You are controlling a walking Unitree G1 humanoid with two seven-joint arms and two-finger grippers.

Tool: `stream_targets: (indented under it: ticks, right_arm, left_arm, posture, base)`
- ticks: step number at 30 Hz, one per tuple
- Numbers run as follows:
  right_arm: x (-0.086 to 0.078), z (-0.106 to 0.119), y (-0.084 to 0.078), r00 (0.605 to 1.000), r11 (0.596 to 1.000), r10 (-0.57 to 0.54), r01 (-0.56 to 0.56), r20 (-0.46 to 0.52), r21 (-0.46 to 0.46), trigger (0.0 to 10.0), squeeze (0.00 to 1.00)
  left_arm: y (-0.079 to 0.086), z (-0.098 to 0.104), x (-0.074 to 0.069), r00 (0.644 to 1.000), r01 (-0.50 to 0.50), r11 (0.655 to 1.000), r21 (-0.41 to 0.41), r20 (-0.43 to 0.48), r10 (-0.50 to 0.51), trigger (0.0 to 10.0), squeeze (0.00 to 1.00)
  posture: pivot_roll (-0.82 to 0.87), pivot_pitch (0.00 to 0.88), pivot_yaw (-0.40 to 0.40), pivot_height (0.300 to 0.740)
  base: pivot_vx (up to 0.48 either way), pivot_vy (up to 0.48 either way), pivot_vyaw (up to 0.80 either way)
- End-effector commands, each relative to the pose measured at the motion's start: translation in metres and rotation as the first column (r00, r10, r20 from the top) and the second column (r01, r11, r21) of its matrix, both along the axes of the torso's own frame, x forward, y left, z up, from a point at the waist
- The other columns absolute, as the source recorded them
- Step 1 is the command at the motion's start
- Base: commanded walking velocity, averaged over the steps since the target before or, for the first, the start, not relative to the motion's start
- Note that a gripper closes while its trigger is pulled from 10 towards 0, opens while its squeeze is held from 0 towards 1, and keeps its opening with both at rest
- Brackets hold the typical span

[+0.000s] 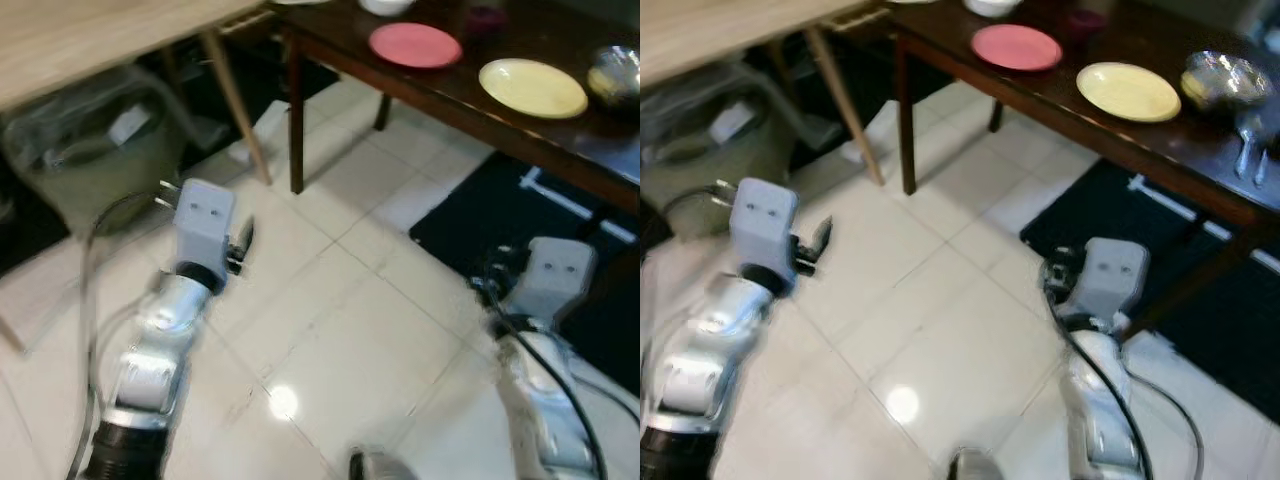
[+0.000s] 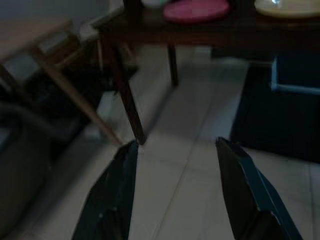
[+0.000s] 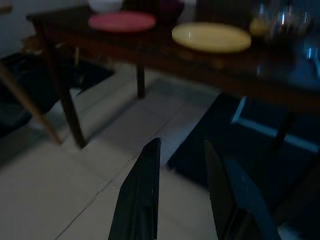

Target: Setting the table

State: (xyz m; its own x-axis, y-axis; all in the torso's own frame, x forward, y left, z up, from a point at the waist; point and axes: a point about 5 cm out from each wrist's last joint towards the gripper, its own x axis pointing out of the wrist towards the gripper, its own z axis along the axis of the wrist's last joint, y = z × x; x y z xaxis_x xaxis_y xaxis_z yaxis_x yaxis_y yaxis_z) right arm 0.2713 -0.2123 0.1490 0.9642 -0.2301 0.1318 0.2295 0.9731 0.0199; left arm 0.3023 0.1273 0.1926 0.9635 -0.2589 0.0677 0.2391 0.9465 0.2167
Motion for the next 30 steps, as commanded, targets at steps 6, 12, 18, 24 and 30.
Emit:
stream_targets:
  ticks: [6, 12, 18, 24, 30]
  right_arm:
    - [-0.0010, -0.0053, 0.0042, 1.000, 1.000, 0.012, -0.012, -0.019, 0.008, 10.0, 0.00]
    - [-0.0007, -0.0051, 0.0040, 1.000, 1.000, 0.012, -0.012, -0.019, 0.008, 10.0, 0.00]
    - [-0.0008, -0.0050, 0.0039, 1.000, 1.000, 0.010, -0.009, -0.018, 0.008, 10.0, 0.00]
    - [0.0000, -0.0047, 0.0051, 1.000, 1.000, 0.023, -0.023, -0.020, -0.008, 10.0, 0.00]
    - [0.0012, -0.0032, 0.0116, 0.997, 0.997, 0.078, -0.078, -0.013, -0.022, 10.0, 0.00]
  left_arm:
    - [0.0071, -0.0093, -0.0023, 0.999, -0.030, 1.000, -0.006, -0.035, 0.030, 10.0, 0.00]
    - [0.0041, -0.0094, -0.0041, 0.999, -0.005, 1.000, -0.019, -0.037, 0.004, 10.0, 0.00]
    - [0.0014, -0.0082, -0.0042, 0.999, 0.015, 0.999, -0.030, -0.032, -0.016, 10.0, 0.00]
    - [0.0081, -0.0085, 0.0013, 0.998, -0.045, 0.999, -0.024, -0.035, 0.044, 10.0, 0.00]
    - [0.0112, -0.0081, 0.0029, 0.997, -0.064, 0.998, -0.023, -0.037, 0.063, 10.0, 0.00]
  posture:
    - [-0.10, 0.079, 0.077, 0.740]
    - [-0.10, 0.079, 0.077, 0.740]
    - [-0.10, 0.077, 0.080, 0.740]
    - [-0.10, 0.076, 0.081, 0.740]
    - [-0.10, 0.076, 0.080, 0.740]
  base:
    - [0.000, 0.000, -0.80]
    - [0.000, 0.000, -0.80]
    - [0.000, 0.000, -0.80]
    - [0.000, 0.000, -0.80]
    - [0.231, 0.000, -0.21]
